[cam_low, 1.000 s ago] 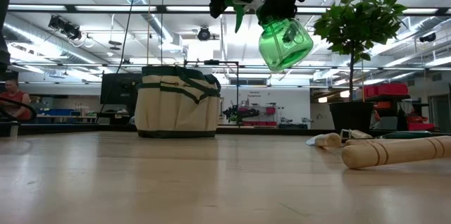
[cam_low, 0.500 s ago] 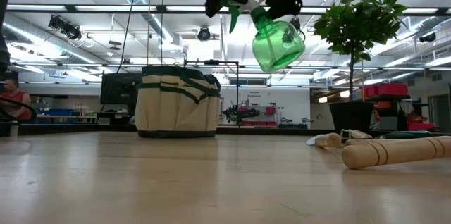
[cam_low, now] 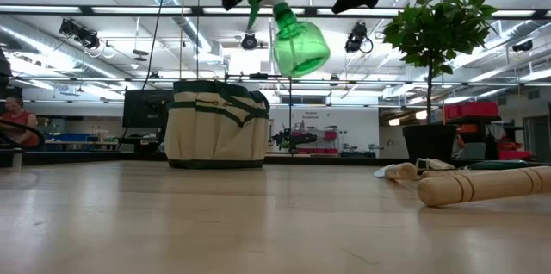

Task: Pick & Place Garden tools in Gardening bag
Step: Put the green spray bottle into the gardening bag

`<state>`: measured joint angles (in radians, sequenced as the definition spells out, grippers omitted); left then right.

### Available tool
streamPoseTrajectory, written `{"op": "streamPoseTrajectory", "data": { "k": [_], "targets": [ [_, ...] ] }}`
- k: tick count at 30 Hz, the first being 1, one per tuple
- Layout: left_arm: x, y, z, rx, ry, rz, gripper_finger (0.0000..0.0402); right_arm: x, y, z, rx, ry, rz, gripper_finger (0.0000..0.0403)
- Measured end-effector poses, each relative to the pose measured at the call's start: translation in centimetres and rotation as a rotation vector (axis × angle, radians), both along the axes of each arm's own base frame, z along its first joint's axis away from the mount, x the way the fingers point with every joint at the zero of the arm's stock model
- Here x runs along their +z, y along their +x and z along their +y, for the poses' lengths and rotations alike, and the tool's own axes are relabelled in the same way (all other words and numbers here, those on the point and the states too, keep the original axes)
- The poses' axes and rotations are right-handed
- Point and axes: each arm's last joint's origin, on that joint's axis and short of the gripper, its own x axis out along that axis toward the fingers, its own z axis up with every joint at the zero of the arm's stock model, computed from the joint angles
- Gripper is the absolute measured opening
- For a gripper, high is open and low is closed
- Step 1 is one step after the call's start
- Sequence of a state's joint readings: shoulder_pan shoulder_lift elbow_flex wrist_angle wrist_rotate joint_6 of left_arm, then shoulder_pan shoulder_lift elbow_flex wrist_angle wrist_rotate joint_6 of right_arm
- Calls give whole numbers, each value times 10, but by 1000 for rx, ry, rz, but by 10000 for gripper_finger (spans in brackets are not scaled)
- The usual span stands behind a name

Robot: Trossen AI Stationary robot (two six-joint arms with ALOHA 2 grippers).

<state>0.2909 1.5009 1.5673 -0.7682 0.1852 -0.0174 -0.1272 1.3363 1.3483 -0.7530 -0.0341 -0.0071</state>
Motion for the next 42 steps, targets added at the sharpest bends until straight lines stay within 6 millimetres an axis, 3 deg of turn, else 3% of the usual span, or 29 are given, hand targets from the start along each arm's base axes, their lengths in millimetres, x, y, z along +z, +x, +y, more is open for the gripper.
{"op": "streamPoseTrajectory", "data": {
  "k": [14,22,34,42],
  "targets": [
    [30,-60,3,207,16,20,71,1,0,0,-1,0,-9,160],
    [36,-83,4,340,21,52,71,1,0,0,-1,0,-12,134],
    [26,-92,-2,496,-18,185,71,1,1,0,-1,0,-12,111],
    [26,-92,-4,564,-38,173,71,1,1,0,-2,1,-13,102]
  ]
}}
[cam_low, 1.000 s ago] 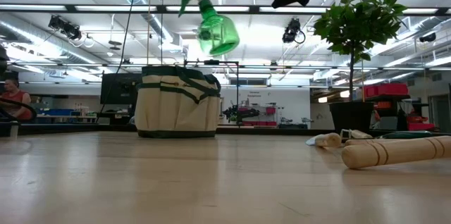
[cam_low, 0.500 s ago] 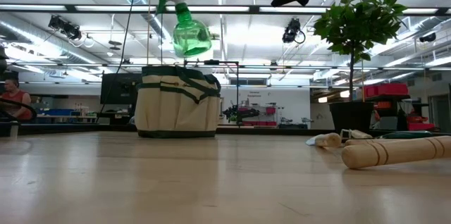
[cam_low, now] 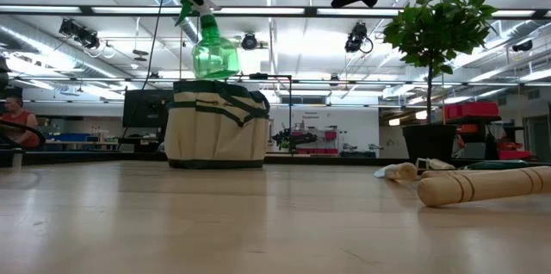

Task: Pick & Place Garden tools in Gardening bag
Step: Put the green spray bottle into the gardening bag

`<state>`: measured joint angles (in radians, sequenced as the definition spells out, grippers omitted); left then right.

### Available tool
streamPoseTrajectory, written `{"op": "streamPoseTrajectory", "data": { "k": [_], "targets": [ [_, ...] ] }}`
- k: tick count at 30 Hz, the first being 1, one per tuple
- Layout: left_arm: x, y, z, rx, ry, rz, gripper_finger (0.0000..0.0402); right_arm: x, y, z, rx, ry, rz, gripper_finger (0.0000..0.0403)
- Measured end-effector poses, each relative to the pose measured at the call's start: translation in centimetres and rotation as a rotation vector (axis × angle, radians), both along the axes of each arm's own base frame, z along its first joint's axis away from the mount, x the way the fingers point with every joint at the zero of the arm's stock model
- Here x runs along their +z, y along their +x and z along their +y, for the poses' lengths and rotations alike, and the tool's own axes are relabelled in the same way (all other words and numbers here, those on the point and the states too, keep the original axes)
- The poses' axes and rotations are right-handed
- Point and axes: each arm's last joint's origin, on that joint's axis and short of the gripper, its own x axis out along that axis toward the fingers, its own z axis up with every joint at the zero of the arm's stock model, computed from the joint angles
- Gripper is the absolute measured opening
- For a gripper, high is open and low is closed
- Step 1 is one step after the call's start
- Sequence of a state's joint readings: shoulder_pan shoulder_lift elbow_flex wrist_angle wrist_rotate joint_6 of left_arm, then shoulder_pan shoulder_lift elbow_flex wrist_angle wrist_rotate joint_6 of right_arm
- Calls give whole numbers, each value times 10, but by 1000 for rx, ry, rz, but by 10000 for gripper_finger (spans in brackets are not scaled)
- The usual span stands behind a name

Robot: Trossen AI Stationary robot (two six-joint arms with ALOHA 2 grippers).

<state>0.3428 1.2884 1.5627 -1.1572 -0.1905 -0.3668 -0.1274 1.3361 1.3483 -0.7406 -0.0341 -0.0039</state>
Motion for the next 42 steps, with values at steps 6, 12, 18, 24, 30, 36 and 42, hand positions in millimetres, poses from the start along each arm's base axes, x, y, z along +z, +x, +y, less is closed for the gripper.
{"op": "streamPoseTrajectory", "data": {
  "k": [6,12,18,24,30,36,42],
  "targets": [
    [-4,3,-1,64,-14,9,71,0,0,0,-17,19,-1,102],
    [-10,14,-7,53,-14,40,71,0,0,0,-17,18,-1,102],
    [-20,28,-11,42,-12,94,71,1,1,0,-15,15,-13,102],
    [-25,33,-13,24,-7,117,71,1,1,0,-15,14,-16,102],
    [-26,34,-13,-23,-5,151,71,1,1,0,-15,14,-16,103],
    [-27,34,-13,-50,3,160,71,1,1,0,-14,14,-16,103],
    [-59,38,-12,-22,-25,221,71,1,1,0,-14,14,-16,103]
  ]
}}
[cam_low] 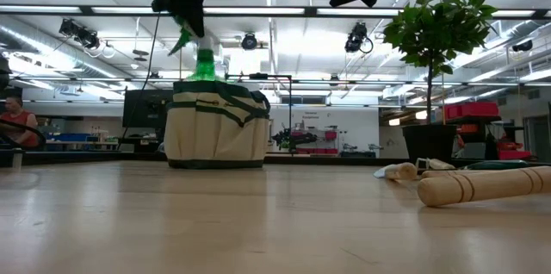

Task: Pick & Place Garden tools in Gardening bag
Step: Put the green spray bottle into the gardening bag

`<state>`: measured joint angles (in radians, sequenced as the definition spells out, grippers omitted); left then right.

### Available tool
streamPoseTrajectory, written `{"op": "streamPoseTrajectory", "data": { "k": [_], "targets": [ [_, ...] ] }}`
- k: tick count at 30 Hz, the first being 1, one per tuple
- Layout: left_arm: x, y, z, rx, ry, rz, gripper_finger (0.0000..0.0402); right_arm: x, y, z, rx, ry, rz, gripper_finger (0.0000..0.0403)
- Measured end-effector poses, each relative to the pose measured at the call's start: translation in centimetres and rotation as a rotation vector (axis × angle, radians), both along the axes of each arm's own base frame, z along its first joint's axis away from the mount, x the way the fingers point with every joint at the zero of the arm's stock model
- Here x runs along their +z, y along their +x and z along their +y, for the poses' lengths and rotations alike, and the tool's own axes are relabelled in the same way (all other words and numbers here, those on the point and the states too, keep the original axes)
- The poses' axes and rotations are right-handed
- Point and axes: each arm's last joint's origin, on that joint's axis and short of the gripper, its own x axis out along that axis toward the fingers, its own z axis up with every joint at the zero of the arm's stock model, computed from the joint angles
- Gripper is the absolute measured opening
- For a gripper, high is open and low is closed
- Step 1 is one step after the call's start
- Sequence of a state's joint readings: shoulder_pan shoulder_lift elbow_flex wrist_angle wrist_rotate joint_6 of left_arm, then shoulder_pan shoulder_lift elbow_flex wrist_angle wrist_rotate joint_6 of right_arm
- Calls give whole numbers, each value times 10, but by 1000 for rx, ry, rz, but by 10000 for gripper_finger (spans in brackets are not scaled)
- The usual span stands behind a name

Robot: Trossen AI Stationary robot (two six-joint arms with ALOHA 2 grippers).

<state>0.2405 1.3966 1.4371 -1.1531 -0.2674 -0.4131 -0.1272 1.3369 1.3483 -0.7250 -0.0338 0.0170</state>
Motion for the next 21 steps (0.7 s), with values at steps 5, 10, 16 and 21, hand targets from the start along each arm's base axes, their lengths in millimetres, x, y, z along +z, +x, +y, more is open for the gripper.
{"op": "streamPoseTrajectory", "data": {
  "k": [5,10,16,21],
  "targets": [
    [-23,4,1,14,-18,-1,71,0,0,0,0,-1,0,103],
    [-26,6,2,10,-31,-18,71,0,0,0,1,-2,0,103],
    [-26,6,2,15,-21,-18,71,0,0,0,1,-2,0,103],
    [-39,6,2,24,-33,-4,71,0,0,0,1,-1,0,103]
  ]
}}
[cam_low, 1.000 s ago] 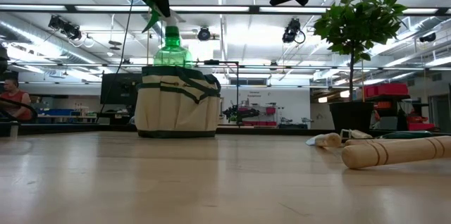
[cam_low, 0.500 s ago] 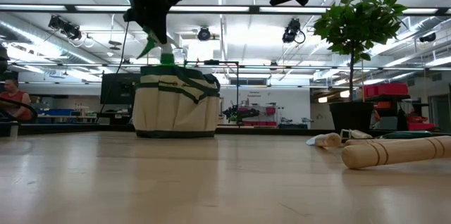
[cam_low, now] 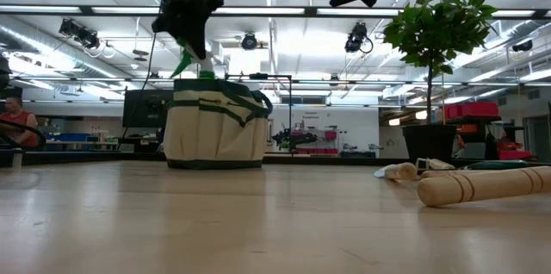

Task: Pick & Place Garden tools in Gardening bag
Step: Put the green spray bottle into the gardening bag

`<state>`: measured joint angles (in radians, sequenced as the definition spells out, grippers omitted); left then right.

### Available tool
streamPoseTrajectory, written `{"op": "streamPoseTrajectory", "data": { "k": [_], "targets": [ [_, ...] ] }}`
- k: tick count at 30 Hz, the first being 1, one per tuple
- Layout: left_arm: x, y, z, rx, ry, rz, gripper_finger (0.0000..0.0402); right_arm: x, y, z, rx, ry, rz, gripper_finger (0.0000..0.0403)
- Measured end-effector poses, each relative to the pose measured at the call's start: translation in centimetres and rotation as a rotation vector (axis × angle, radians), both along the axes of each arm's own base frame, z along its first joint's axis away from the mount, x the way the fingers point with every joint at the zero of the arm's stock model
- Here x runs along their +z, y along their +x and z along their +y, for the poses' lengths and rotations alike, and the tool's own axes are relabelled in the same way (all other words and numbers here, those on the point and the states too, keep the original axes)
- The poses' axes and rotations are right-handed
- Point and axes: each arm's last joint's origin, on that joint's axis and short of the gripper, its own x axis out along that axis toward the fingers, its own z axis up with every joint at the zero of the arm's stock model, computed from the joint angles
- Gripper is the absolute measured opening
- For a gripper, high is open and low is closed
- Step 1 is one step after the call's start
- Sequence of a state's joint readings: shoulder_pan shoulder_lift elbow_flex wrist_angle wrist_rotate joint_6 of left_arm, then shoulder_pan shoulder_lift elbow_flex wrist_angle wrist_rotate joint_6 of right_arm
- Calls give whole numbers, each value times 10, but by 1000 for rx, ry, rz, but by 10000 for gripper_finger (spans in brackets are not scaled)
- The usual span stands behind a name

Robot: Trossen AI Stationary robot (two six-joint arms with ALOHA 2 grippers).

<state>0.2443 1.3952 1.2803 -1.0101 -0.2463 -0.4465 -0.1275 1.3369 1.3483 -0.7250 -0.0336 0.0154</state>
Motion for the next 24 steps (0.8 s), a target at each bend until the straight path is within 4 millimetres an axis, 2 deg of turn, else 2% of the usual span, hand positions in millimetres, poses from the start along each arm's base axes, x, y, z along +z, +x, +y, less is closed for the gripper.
{"op": "streamPoseTrajectory", "data": {
  "k": [5,9,15,24],
  "targets": [
    [-19,-1,-1,-20,-26,31,71,0,0,0,0,0,0,103],
    [-22,0,-1,-56,-28,23,71,0,0,0,4,-5,1,103],
    [-17,1,-2,-133,-17,-13,71,0,0,0,6,-7,1,103],
    [4,-16,-6,-186,19,-88,71,1,1,0,2,-5,-9,103]
  ]
}}
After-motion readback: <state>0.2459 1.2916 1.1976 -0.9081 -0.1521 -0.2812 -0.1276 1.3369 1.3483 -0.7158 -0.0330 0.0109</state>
